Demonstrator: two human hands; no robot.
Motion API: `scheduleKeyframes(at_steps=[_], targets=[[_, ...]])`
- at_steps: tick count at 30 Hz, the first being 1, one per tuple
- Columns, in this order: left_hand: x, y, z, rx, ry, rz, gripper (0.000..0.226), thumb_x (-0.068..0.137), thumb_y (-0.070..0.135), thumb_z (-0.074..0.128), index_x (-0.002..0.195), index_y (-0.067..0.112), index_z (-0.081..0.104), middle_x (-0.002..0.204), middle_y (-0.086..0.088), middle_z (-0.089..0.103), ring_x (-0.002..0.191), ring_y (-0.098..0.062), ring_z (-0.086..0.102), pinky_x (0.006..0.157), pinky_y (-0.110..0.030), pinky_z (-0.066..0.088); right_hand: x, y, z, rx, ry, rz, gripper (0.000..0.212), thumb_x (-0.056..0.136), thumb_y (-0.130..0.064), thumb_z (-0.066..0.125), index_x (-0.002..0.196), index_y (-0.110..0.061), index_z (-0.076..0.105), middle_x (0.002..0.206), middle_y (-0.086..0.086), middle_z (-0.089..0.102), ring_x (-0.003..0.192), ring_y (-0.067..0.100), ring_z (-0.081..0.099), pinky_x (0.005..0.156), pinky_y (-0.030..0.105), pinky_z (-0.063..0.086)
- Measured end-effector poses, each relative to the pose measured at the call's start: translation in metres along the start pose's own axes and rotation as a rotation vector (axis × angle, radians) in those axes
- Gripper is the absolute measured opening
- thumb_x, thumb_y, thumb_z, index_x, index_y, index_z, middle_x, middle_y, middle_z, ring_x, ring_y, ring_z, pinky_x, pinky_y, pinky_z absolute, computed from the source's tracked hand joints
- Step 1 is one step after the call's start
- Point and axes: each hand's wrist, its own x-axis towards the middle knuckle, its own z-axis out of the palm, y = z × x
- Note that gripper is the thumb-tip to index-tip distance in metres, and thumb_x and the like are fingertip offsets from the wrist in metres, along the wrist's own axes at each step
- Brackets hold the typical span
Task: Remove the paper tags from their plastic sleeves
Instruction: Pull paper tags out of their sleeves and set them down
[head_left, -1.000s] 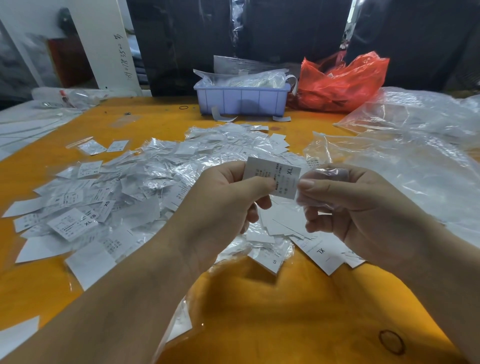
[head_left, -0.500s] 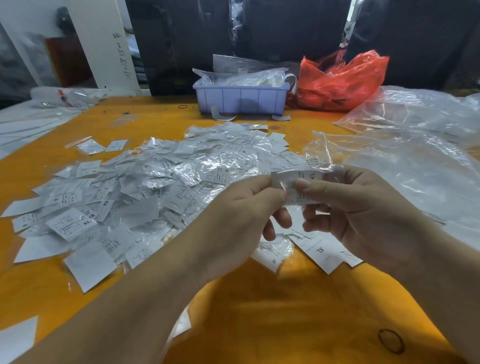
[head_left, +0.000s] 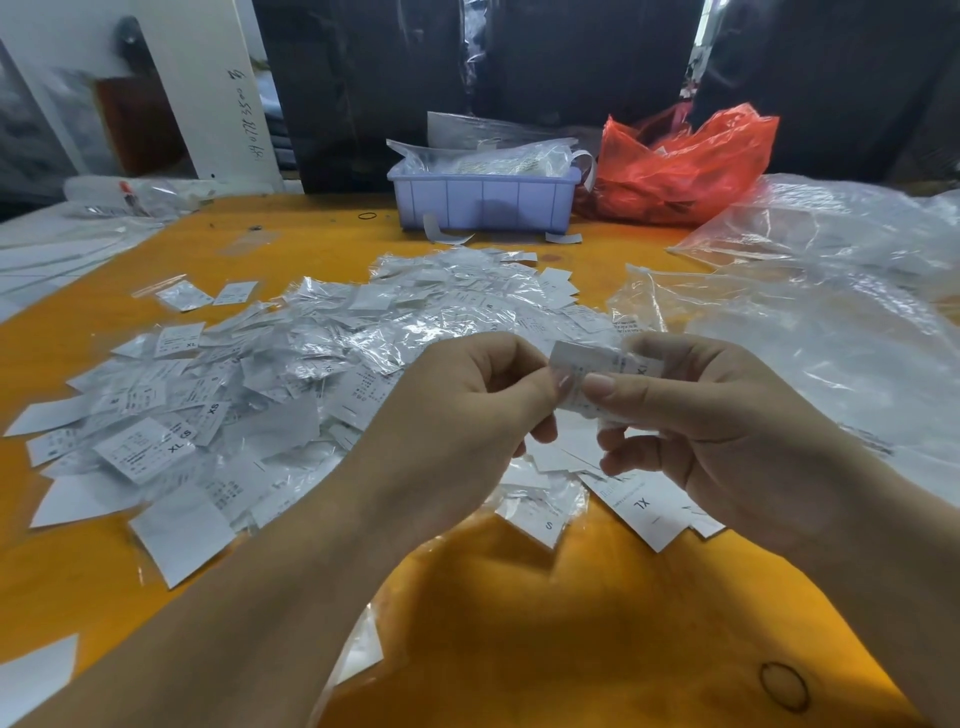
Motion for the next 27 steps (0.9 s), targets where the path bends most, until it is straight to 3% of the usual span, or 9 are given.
scheduleKeyframes(at_steps=[4, 7, 10, 14, 20, 25, 27], targets=[[0.0000, -0.0009, -0.0026, -0.012, 0.074, -0.009, 0.014, 0.088, 0.024, 0.067, 0.074, 0.022, 0.069, 0.057, 0.010, 0.063, 0.050, 0.002, 0.054, 0.047, -0.009, 0.040, 0.0004, -0.0033, -0.0039, -0.008, -0.005, -0.024, 0.014, 0.066, -0.023, 0.076, 0.078, -0.015, 0.077, 0.077, 0.006, 0.068, 0.062, 0.017, 0.062, 0.056, 0.027, 0.055], [0.0018, -0.0020, -0.0039, -0.016, 0.111, -0.028, 0.012, 0.085, 0.026, 0.071, 0.074, 0.023, 0.070, 0.060, 0.009, 0.065, 0.051, 0.003, 0.056, 0.047, -0.009, 0.041, 0.0001, -0.0055, -0.0056, -0.020, -0.012, -0.042, 0.002, 0.070, -0.020, 0.074, 0.069, -0.020, 0.075, 0.072, 0.005, 0.068, 0.060, 0.016, 0.061, 0.055, 0.027, 0.054], [0.0029, -0.0031, -0.0048, -0.028, 0.100, -0.046, 0.022, 0.086, 0.040, 0.069, 0.071, 0.024, 0.069, 0.060, 0.008, 0.065, 0.050, 0.002, 0.054, 0.046, -0.011, 0.041, -0.0007, -0.0049, -0.0029, -0.057, 0.005, -0.054, 0.014, 0.062, -0.020, 0.087, 0.066, -0.017, 0.074, 0.071, 0.006, 0.067, 0.058, 0.016, 0.060, 0.054, 0.026, 0.054], [0.0039, -0.0020, -0.0038, -0.099, 0.008, -0.063, 0.043, 0.084, 0.056, 0.048, 0.079, 0.019, 0.070, 0.062, 0.005, 0.064, 0.048, -0.002, 0.051, 0.045, -0.012, 0.039, -0.0003, -0.0029, -0.0005, -0.059, 0.059, -0.077, 0.022, 0.053, -0.032, 0.079, 0.066, -0.014, 0.074, 0.066, 0.008, 0.063, 0.051, 0.014, 0.053, 0.048, 0.024, 0.049], [0.0031, -0.0060, -0.0048, -0.067, -0.001, -0.037, 0.028, 0.096, 0.023, 0.059, 0.070, 0.026, 0.069, 0.062, 0.006, 0.062, 0.051, -0.003, 0.050, 0.047, -0.012, 0.040, -0.0009, -0.0039, -0.0004, -0.019, 0.015, -0.079, 0.023, 0.053, -0.029, 0.080, 0.070, -0.014, 0.073, 0.074, 0.011, 0.067, 0.053, 0.016, 0.055, 0.051, 0.025, 0.051], [0.0045, -0.0051, -0.0037, -0.081, 0.009, -0.039, 0.019, 0.082, 0.042, 0.060, 0.079, 0.027, 0.070, 0.069, 0.005, 0.066, 0.057, -0.006, 0.056, 0.049, -0.016, 0.044, -0.0001, -0.0040, -0.0020, -0.072, 0.043, -0.051, 0.033, 0.054, -0.023, 0.078, 0.081, -0.006, 0.069, 0.077, 0.013, 0.071, 0.057, 0.021, 0.060, 0.053, 0.028, 0.054], [0.0041, -0.0061, -0.0024, -0.071, -0.005, -0.025, 0.019, 0.079, 0.041, 0.065, 0.082, 0.023, 0.070, 0.069, 0.006, 0.066, 0.058, -0.006, 0.057, 0.049, -0.017, 0.044, -0.0010, -0.0042, -0.0012, -0.059, 0.007, -0.048, 0.034, 0.056, -0.021, 0.077, 0.083, -0.005, 0.065, 0.077, 0.013, 0.070, 0.058, 0.022, 0.061, 0.054, 0.029, 0.054]])
